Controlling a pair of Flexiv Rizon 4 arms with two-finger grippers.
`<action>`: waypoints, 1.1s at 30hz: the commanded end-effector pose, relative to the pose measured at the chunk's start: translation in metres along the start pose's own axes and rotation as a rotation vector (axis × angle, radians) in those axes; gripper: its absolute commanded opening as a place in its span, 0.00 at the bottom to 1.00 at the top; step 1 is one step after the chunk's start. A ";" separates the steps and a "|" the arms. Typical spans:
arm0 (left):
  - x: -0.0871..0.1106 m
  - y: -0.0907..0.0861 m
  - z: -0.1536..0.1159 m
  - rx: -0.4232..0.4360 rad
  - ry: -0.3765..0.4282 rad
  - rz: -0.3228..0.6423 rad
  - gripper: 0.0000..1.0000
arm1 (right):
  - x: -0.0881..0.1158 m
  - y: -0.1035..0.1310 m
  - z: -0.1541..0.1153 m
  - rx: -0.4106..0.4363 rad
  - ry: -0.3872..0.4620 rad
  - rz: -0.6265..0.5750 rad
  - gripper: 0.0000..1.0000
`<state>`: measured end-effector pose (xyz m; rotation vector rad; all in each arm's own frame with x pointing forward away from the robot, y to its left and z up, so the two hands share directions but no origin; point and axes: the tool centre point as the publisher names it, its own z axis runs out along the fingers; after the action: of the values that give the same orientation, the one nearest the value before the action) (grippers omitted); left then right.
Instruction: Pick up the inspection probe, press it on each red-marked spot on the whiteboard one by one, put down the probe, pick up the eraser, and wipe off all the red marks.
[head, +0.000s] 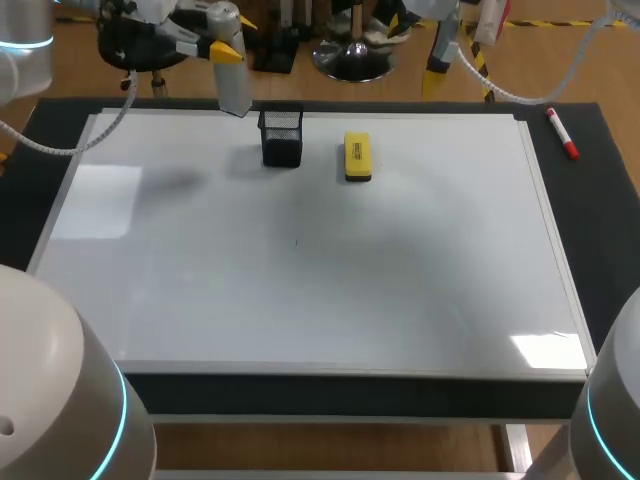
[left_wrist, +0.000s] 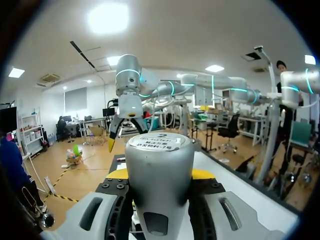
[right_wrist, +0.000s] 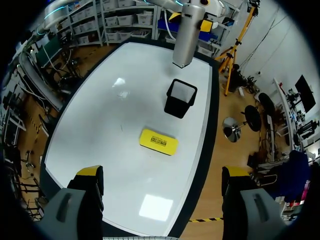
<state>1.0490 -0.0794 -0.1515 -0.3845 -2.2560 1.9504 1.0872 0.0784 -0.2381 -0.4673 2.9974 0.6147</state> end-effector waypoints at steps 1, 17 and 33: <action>0.001 -0.001 0.001 0.000 -0.003 0.002 0.00 | -0.001 0.000 -0.002 0.004 0.007 -0.001 1.00; -0.019 -0.002 0.017 0.005 -0.182 -0.126 0.00 | -0.001 0.000 -0.002 0.004 0.007 -0.001 1.00; -0.037 -0.002 0.035 0.051 -0.321 -0.185 0.00 | -0.001 0.000 -0.002 0.004 0.007 -0.001 1.00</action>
<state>1.0801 -0.1184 -0.1507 0.0790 -2.2752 2.0465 1.0873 0.0785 -0.2381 -0.4674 2.9978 0.6146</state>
